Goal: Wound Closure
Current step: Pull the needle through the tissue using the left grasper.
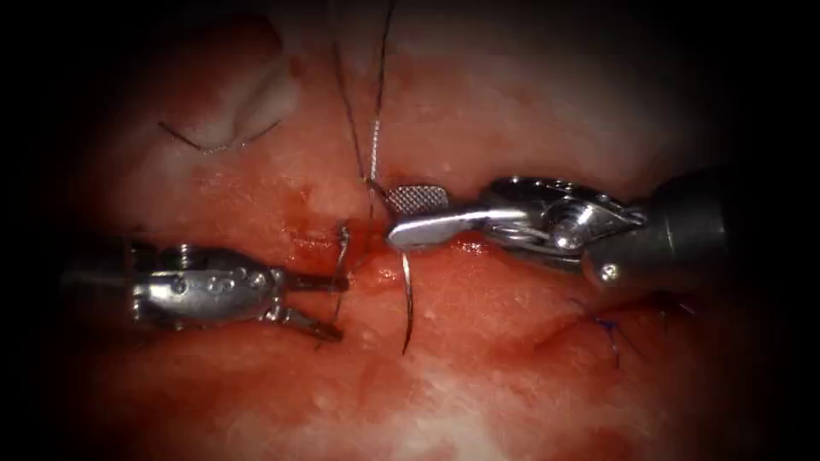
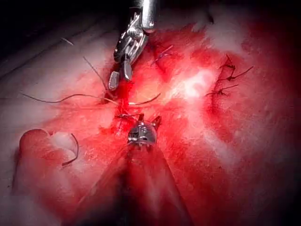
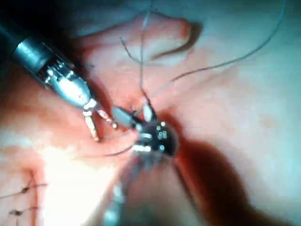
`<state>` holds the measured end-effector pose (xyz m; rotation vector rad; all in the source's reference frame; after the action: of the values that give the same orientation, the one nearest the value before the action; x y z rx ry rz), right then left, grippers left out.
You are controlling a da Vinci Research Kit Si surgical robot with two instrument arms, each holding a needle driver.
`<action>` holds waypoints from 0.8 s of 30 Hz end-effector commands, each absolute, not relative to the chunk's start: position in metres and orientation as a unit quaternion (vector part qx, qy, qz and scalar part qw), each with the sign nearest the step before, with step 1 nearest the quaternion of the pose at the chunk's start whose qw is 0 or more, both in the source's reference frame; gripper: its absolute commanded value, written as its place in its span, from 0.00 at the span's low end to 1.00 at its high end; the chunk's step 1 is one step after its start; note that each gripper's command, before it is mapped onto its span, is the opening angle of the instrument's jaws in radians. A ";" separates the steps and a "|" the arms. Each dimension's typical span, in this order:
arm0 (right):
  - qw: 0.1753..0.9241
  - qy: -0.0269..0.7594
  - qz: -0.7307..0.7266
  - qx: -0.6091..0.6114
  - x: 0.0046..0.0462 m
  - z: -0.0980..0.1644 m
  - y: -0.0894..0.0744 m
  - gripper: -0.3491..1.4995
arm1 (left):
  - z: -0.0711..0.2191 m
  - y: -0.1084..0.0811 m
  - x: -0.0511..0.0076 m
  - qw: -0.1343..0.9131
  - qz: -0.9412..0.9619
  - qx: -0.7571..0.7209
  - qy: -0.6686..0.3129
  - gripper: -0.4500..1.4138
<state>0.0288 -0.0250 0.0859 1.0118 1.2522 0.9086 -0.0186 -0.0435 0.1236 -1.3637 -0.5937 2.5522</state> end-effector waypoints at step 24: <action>0.607 0.541 0.394 0.429 0.0278 0.087 -0.025 0.82 | 0.125 -0.044 -0.0225 0.062 0.883 -0.459 -0.070 0.55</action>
<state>0.0272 -0.0245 0.0868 0.9894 1.2512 0.9119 -0.0221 -0.0434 0.1245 -1.3875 -0.2105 2.6720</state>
